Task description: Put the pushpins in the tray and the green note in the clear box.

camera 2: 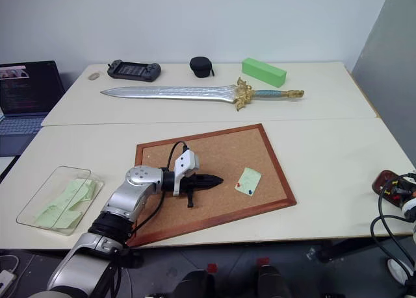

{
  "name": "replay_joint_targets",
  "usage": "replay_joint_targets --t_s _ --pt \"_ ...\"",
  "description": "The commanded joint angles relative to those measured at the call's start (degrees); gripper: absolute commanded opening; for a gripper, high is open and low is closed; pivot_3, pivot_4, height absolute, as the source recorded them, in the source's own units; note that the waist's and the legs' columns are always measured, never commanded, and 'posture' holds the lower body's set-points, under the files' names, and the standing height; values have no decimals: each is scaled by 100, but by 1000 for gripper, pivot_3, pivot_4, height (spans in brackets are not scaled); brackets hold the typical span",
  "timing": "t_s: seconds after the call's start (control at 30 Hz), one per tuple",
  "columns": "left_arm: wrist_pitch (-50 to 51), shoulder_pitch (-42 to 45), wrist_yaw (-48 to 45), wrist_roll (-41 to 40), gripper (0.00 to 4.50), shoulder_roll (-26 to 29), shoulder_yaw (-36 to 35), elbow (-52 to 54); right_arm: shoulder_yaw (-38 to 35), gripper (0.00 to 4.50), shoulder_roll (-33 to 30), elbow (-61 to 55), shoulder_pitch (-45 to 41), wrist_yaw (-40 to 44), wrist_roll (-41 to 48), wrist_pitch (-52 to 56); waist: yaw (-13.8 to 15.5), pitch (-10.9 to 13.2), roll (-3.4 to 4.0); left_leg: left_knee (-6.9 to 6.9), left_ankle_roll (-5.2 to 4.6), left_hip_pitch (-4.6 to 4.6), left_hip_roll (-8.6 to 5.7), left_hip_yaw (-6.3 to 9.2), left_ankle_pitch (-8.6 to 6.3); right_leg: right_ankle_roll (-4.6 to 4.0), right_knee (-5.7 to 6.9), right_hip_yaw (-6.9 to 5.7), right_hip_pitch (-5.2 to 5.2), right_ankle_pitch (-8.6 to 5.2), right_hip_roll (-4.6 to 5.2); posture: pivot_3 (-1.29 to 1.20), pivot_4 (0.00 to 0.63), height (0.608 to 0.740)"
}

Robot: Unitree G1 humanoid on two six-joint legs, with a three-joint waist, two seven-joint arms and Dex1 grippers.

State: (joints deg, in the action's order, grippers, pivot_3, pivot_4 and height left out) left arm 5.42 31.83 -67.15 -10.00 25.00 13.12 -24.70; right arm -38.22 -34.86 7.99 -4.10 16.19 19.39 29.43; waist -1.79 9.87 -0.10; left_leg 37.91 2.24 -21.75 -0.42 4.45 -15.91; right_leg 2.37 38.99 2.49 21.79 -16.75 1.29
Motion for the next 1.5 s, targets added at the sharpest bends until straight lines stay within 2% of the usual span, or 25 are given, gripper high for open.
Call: replay_joint_targets --t_s 0.03,0.23,0.27,0.33,0.5,0.67,0.83,1.0,1.13,1.5 --pt "18 -72 -84 189 0 24 147 -101 -149 1936 -79 -94 -32 -21 88 -152 -1 0 0 0 0 0 0 0 0 0 0 0 0 0 0 0 150 740" --pt "30 -69 -104 191 0 44 142 -89 -111 3361 -95 -101 -30 -7 65 -166 -1 0 0 -1 0 0 0 0 0 0 -1 0 0 0 -1 0 150 740" --pt "34 -66 -106 191 0 44 141 -90 -106 3413 -99 -104 -29 -7 57 -173 -1 0 0 -1 0 0 0 -1 0 0 -1 -1 0 0 -1 0 150 740" --pt "37 -64 -108 193 0 43 140 -87 -41 3413 -142 -177 5 74 9 -265 -1 0 0 -1 0 0 0 -1 0 0 -1 -1 0 0 -2 0 150 740" --pt "47 -72 -133 190 0 56 133 -76 372 3413 -319 -778 324 866 8 -736 -3 -1 1 -2 0 0 0 -1 0 0 -1 -1 0 -1 -4 0 150 740" --pt "45 -49 -156 195 0 52 133 -107 710 3413 -494 -1546 529 1756 387 -686 -2 0 0 -1 0 0 2 1 0 1 -2 -2 -1 -1 -6 0 150 740" --pt "50 -15 -211 190 0 20 154 -124 1644 3413 -636 -2478 569 2729 672 -709 -1 0 0 -1 0 0 4 4 0 1 -3 -7 -1 -1 -8 0 150 740" --pt "69 6 -240 188 0 12 160 -125 2265 3413 -603 -2791 470 3056 706 -772 11 3 -5 1 0 -4 4 12 0 1 -7 -12 -3 -1 -7 0 150 740" --pt "92 -11 -277 193 0 18 182 -96 3251 3413 -438 -2990 200 3347 510 -909 7 4 -7 0 0 -3 4 16 0 1 -10 -10 -2 -1 -4 0 150 740" --pt "129 -33 -304 214 0 56 139 -40 4369 3413 4 -2354 -164 3608 -41 -1597 6 5 -14 -1 0 -2 4 23 0 0 -10 -15 0 -2 -7 0 150 740"
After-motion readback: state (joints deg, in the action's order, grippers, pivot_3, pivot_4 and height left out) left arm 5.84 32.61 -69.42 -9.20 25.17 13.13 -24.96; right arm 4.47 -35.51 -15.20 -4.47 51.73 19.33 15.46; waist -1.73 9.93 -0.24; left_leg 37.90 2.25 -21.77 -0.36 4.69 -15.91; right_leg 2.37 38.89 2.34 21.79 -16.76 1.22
